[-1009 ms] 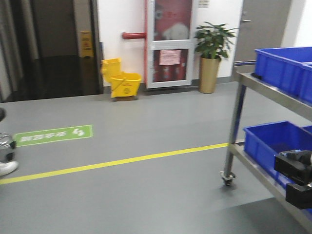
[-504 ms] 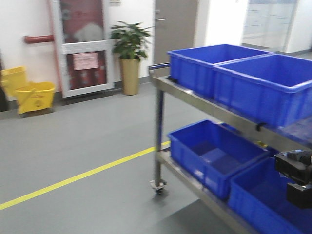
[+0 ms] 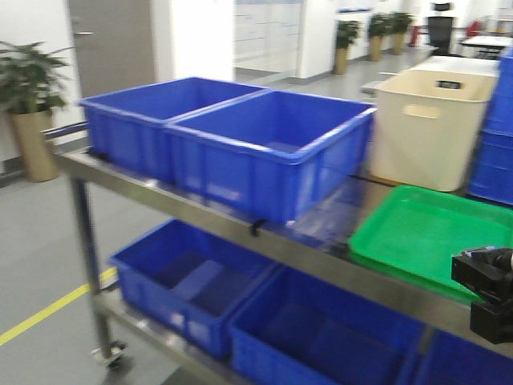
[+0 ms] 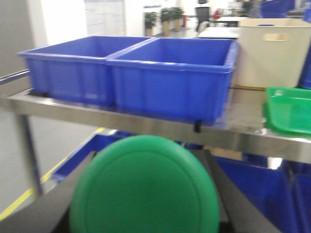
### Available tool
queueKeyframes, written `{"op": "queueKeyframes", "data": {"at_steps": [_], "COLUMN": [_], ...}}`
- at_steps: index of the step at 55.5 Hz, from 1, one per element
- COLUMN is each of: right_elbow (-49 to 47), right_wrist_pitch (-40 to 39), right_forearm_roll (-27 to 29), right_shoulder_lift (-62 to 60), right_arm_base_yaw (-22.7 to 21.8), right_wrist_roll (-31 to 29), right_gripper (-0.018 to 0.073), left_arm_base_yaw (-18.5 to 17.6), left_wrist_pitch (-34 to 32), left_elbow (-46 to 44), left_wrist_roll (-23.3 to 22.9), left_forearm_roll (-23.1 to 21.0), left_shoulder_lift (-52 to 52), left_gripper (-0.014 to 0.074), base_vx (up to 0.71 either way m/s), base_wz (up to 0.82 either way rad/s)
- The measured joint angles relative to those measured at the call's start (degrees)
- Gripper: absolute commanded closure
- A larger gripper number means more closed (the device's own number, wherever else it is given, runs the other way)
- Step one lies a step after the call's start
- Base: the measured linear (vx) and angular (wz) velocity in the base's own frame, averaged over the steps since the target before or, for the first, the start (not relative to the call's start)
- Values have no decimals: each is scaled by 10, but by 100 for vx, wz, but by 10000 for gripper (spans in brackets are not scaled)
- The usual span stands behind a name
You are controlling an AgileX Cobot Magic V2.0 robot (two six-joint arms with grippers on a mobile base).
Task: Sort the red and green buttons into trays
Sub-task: 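Drive the base up to the shelf with green and red trays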
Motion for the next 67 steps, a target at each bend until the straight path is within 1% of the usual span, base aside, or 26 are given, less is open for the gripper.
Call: {"op": "queueKeyframes", "data": {"at_steps": [18,33,49,67], "right_elbow": [0,0,0,0], "right_wrist_pitch": [0,0,0,0], "right_forearm_roll": [0,0,0,0], "right_shoulder_lift": [0,0,0,0], "right_arm_base_yaw": [0,0,0,0], "right_wrist_roll": [0,0,0,0], "right_gripper": [568,568,568,568], "left_arm_base_yaw": [0,0,0,0], "left_wrist_pitch": [0,0,0,0], "left_elbow": [0,0,0,0], "left_wrist_roll": [0,0,0,0], "left_forearm_roll": [0,0,0,0], "left_shoulder_lift": [1,1,1,1], "left_gripper": [594,594,594,594], "base_vx": [23,20,18,18], "base_wz": [-70,-53,-34,-19]}}
